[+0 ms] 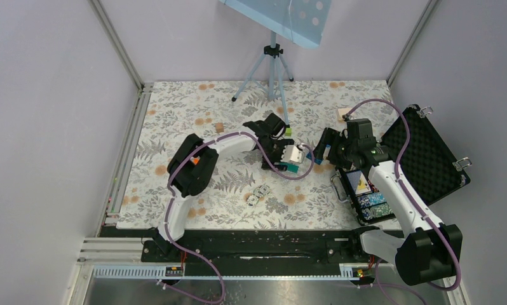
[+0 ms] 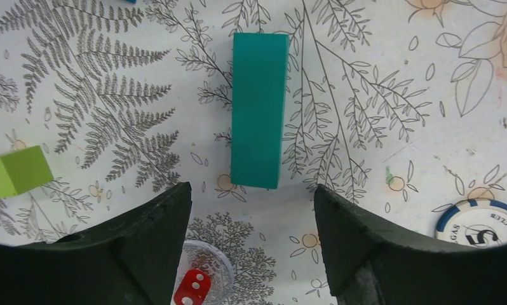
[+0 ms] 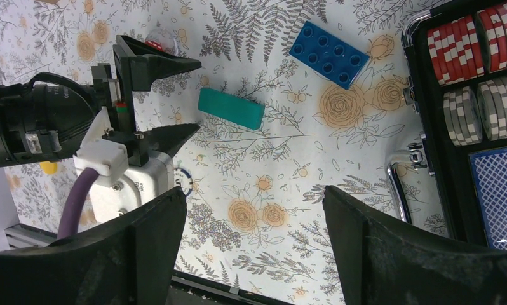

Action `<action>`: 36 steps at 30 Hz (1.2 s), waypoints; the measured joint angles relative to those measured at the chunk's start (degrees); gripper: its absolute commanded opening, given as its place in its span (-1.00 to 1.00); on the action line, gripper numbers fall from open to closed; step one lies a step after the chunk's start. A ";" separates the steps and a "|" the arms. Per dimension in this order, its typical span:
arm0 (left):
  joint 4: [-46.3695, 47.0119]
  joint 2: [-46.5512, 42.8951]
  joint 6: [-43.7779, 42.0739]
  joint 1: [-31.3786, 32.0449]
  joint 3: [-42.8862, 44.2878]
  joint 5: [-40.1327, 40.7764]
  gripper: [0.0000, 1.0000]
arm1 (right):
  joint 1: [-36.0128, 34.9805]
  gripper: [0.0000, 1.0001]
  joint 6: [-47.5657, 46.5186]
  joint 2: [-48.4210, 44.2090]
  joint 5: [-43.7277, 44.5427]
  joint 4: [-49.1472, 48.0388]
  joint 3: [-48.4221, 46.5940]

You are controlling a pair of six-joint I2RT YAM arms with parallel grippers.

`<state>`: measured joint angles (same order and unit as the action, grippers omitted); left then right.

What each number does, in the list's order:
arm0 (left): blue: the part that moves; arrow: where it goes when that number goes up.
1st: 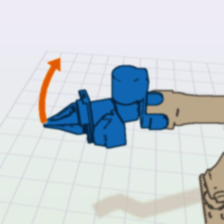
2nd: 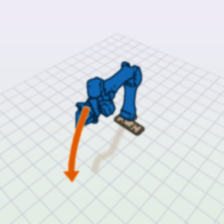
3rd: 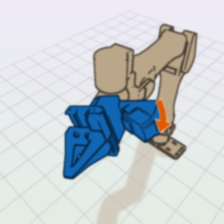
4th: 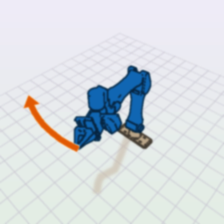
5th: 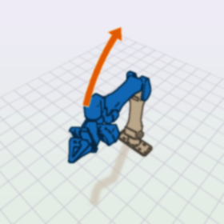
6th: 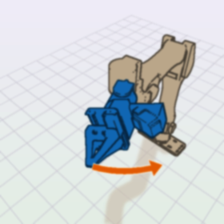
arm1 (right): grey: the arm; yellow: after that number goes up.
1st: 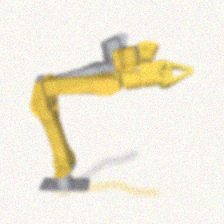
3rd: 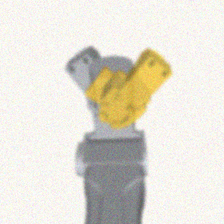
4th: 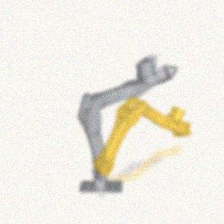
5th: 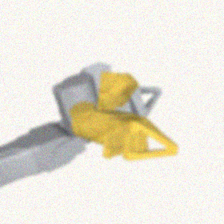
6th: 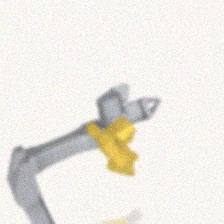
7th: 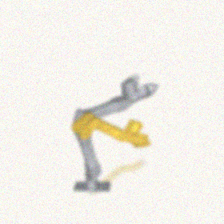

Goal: Pack up texas hold em set

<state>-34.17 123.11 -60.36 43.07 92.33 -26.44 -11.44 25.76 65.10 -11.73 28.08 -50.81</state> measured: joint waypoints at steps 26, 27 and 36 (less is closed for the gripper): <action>-5.60 3.28 -7.21 3.80 6.29 4.42 0.11 | 0.74 0.83 4.28 -12.76 14.95 6.64 -0.33; -5.77 3.28 -7.67 3.87 6.34 4.44 0.09 | 0.76 0.84 4.92 -13.18 16.87 7.67 -0.96; -8.22 3.89 -10.03 4.17 7.45 5.05 -0.13 | 1.03 0.84 7.30 -11.58 22.47 11.23 -3.17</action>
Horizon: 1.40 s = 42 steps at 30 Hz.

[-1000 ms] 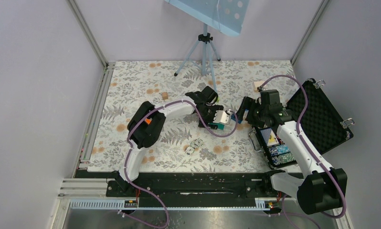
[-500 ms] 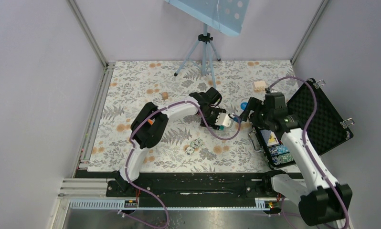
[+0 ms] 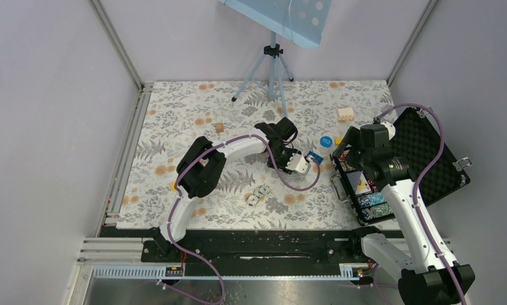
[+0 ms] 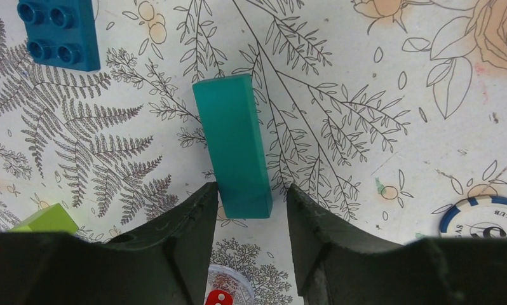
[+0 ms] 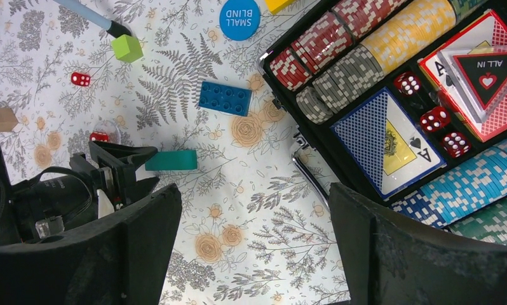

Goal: Pack up texas hold em set

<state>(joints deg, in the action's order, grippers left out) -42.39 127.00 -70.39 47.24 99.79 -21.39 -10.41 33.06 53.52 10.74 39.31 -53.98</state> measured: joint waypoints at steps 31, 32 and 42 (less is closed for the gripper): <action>-4.04 2.27 -0.46 0.42 4.50 1.90 -1.00 | 0.09 0.85 0.59 -3.08 0.11 0.74 -0.17; -4.15 2.27 -0.20 0.42 4.61 1.90 -1.00 | 0.09 0.85 0.90 -3.67 0.13 0.74 -0.20; -3.87 -4.66 3.50 0.11 5.40 0.22 -1.00 | 0.09 0.84 3.23 -9.09 1.57 1.22 -4.24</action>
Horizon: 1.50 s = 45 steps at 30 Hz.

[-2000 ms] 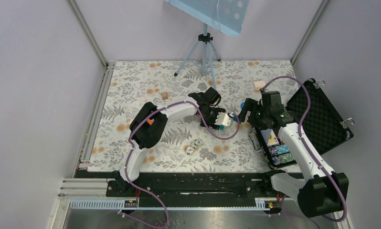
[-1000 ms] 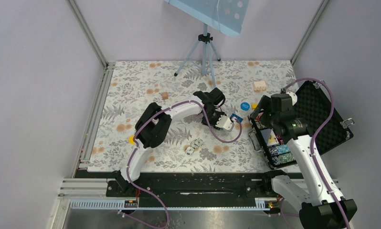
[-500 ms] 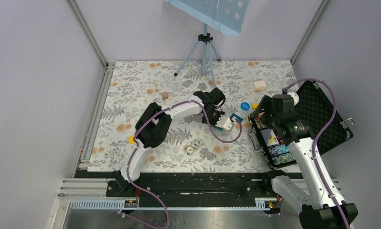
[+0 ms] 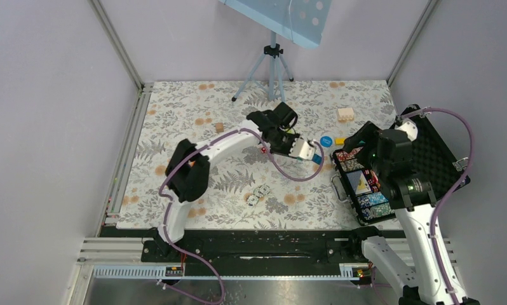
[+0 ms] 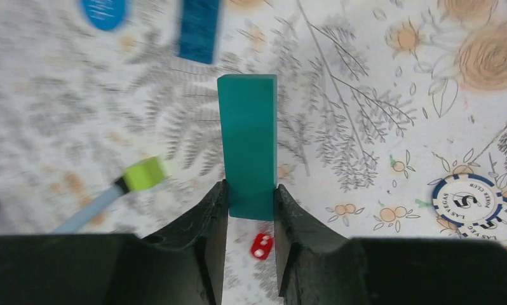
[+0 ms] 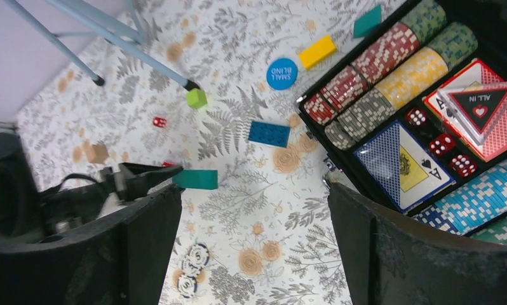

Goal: Pack up texas hold em set

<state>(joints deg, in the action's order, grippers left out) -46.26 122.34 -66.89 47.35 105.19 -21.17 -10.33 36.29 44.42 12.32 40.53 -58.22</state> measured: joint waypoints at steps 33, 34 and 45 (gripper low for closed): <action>14.01 -28.94 14.88 0.11 -16.06 -11.21 -1.00 | -1.05 0.49 0.22 15.82 -46.64 -15.69 -1.01; 14.08 -28.72 14.88 0.11 -16.04 -11.21 -1.00 | -1.22 0.45 0.15 15.89 -46.90 -15.72 -0.94; 14.34 -28.20 14.88 0.11 -15.96 -11.17 -1.00 | -2.19 -0.04 0.24 16.81 -48.48 -16.92 -0.74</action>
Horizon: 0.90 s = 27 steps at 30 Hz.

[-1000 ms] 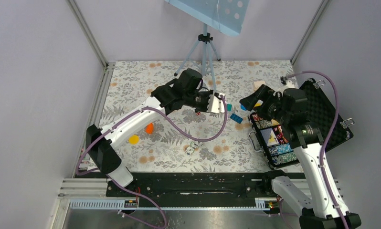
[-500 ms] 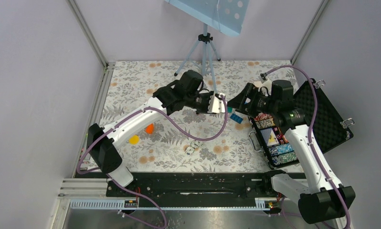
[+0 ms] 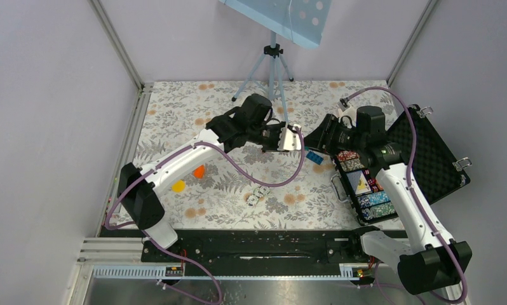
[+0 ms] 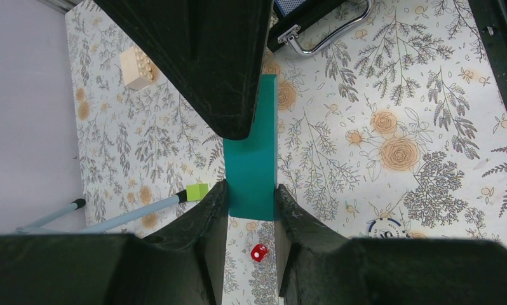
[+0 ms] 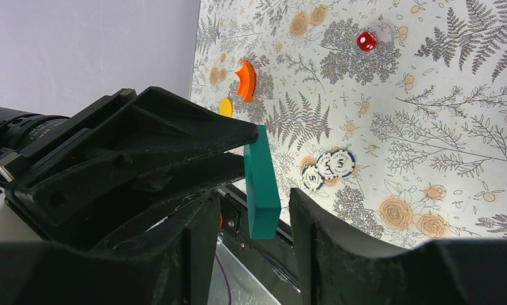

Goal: Pack up texas hold em set

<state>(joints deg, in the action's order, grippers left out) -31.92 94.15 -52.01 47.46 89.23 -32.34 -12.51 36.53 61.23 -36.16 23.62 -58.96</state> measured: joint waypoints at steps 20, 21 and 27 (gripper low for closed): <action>4.35 0.28 4.33 0.02 0.72 6.12 0.98 | -0.59 -1.00 -1.70 3.32 9.44 6.45 -4.70; 5.51 0.24 5.77 -0.24 0.72 7.43 0.98 | -0.52 -1.00 -2.32 4.37 11.85 8.00 -6.60; 14.53 -3.80 23.76 -6.95 -0.81 20.13 0.98 | 1.11 -1.00 -9.31 18.53 32.52 22.18 -28.22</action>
<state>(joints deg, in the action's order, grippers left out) -17.39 90.35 -28.25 40.51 88.42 -12.21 -11.40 27.22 79.77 -3.64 45.80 -87.18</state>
